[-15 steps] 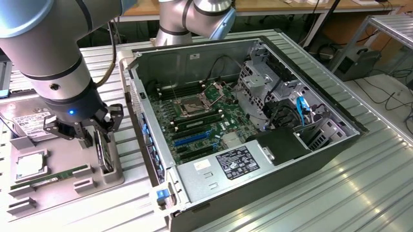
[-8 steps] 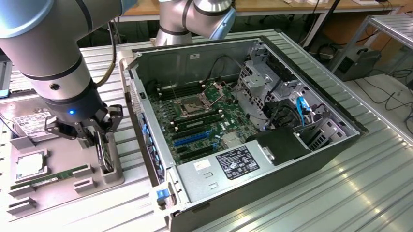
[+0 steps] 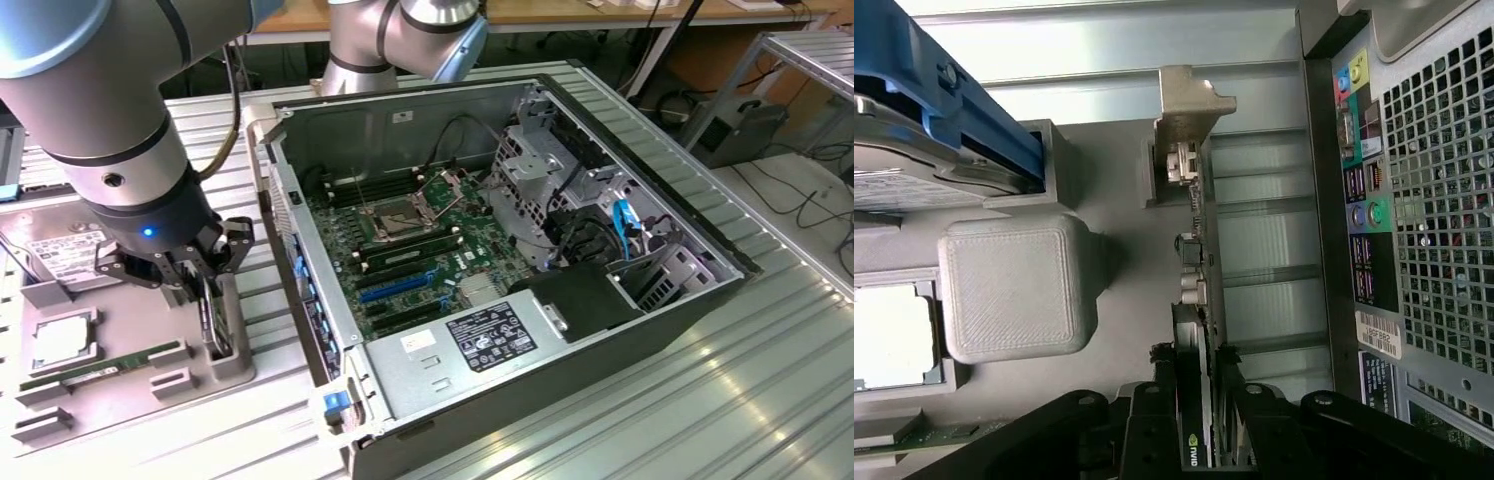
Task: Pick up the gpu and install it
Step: 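Pick up the gpu and move the gpu toward the slot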
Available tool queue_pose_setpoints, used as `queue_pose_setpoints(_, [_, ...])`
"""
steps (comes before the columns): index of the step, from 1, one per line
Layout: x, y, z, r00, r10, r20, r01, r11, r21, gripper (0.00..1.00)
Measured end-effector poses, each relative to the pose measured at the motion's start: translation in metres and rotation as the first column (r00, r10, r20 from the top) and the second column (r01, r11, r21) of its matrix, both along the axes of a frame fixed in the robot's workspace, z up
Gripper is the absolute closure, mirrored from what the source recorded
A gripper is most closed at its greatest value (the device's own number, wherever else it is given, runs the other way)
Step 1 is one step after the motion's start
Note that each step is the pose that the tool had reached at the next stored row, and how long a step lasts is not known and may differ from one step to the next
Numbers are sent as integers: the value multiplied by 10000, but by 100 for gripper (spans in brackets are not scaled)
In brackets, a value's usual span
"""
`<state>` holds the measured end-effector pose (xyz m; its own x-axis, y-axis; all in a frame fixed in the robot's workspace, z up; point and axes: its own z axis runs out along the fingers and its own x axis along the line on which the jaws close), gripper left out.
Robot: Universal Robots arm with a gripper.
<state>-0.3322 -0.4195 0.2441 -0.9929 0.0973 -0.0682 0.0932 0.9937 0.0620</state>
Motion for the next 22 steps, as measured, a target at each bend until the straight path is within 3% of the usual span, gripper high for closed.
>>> queue_pose_setpoints(11, [9, -13, -2, 9989, 463, -10, -463, 9989, 1, 73])
queue_pose_setpoints(22, [65, -13, 52, 9977, 675, -81, -675, 9977, 12, 74])
